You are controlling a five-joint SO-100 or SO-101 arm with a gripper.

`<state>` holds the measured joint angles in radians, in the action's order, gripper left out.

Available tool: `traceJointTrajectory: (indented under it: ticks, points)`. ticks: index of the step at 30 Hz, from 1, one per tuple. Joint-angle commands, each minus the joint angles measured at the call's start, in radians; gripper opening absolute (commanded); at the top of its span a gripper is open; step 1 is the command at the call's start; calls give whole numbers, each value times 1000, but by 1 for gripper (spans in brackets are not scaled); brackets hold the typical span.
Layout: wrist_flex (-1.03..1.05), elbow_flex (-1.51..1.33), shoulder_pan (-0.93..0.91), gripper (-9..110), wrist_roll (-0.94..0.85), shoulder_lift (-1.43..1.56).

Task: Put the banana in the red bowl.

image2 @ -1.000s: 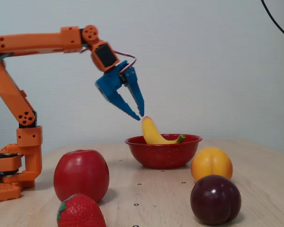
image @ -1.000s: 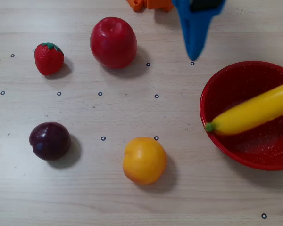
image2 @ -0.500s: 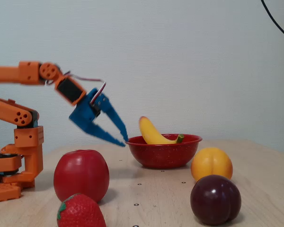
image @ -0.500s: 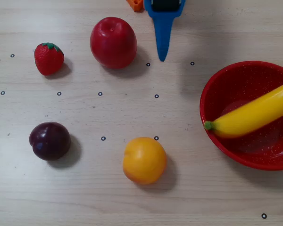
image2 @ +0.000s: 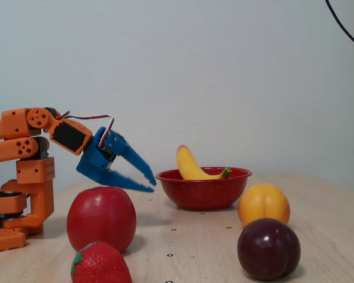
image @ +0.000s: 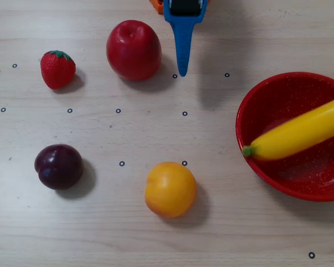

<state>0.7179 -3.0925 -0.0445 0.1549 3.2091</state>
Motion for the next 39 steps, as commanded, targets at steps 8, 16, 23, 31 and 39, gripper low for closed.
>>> traceJointTrajectory:
  ticks: [8, 16, 23, 31, 39]
  points:
    - [64, -26, -8, 0, -44, 21]
    - [152, -26, 12, 0, -61, 21]
    - [158, -26, 12, 0, -97, 21]
    - [161, -26, 17, 0, -114, 21]
    - [163, -26, 17, 0, -114, 21]
